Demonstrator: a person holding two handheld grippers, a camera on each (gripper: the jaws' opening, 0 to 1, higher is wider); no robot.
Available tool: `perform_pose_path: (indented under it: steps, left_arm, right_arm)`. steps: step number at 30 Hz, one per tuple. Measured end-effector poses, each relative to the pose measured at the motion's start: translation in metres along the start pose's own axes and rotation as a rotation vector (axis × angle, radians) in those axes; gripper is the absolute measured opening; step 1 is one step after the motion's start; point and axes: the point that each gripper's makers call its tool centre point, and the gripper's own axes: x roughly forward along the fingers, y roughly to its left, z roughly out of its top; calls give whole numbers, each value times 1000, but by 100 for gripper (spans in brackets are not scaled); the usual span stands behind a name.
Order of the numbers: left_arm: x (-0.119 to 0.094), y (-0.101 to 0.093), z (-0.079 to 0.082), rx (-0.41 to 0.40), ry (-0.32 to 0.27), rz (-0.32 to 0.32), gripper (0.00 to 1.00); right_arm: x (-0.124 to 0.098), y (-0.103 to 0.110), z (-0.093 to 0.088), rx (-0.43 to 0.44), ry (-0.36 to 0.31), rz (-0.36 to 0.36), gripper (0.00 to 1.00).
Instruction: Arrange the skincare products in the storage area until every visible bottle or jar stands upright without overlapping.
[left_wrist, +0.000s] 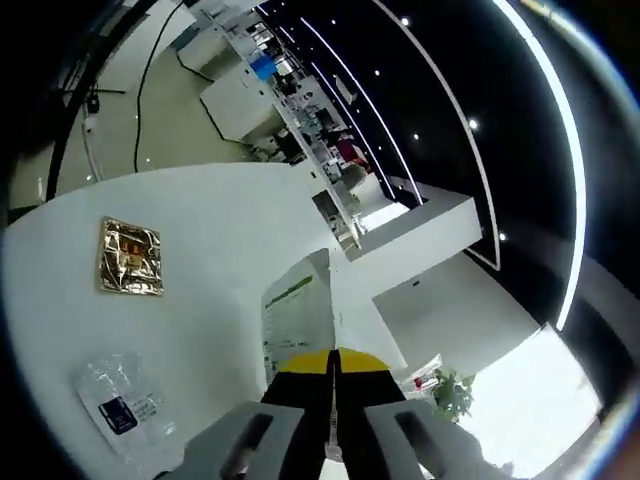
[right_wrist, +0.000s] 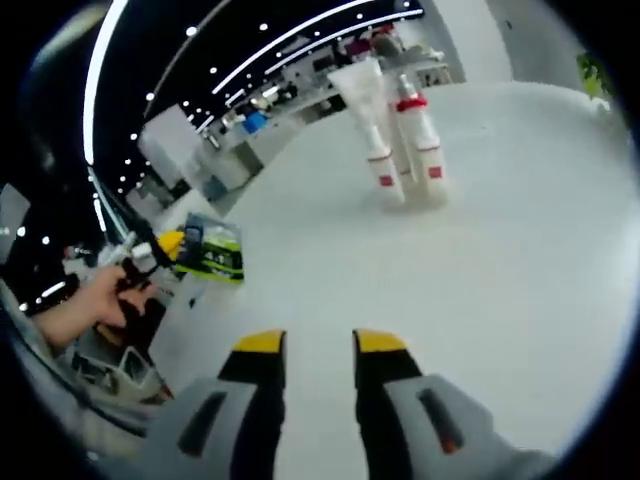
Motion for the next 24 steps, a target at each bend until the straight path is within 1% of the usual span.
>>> perform_pose_path:
  steps: [3, 5, 6, 9, 11, 12, 14, 16, 17, 18, 19, 20, 21, 22, 23, 24]
  left_arm:
    - [-6, -9, -1, 8, -9, -30, 0]
    - [-10, -10, -5, 35, 6, -41, 0]
    - [-12, -9, -8, 26, 15, -46, 0]
    - [-19, -14, -10, 16, 10, -72, 0]
    - [-22, -22, -13, -4, 26, -101, 0]
    - [-23, -28, -17, -2, 40, -124, 0]
    - [-26, -37, -24, 7, 77, -161, 0]
    - [-30, -49, -32, 28, 117, -198, 0]
    - [-32, -55, -34, 22, 128, -221, 0]
    - [-33, -60, -34, 18, 127, -239, 0]
    - [-36, -67, -34, 9, 135, -269, 0]
    - [-41, -80, -36, -7, 163, -335, 0]
    - [-44, -88, -35, 5, 166, -373, 0]
    - [-49, -98, -34, 14, 185, -419, 0]
    - [-52, -103, -34, 4, 203, -435, 0]
    - [-55, -109, -30, 28, 200, -449, 0]
  right_arm:
    - [5, 9, 3, -1, -7, 34, 25]
    - [9, 19, 5, -6, -9, 75, 25]
    - [12, 27, 7, -8, -12, 105, 25]
    - [19, 45, 11, 3, -18, 172, 26]
    - [24, 56, 14, 18, -28, 224, 27]
    - [27, 65, 16, 37, -33, 256, 28]
    - [30, 75, 18, 61, -36, 299, 29]
    - [32, 88, 20, 118, -33, 365, 30]
    - [32, 96, 23, 145, -39, 406, 31]
    - [32, 101, 26, 166, -44, 430, 32]
    - [32, 105, 30, 180, -55, 454, 37]
    - [33, 110, 34, 196, -69, 478, 42]
    - [33, 116, 39, 230, -81, 509, 47]
    - [33, 120, 40, 253, -83, 528, 53]
    - [33, 124, 42, 279, -85, 550, 57]
    - [34, 130, 44, 313, -87, 583, 61]
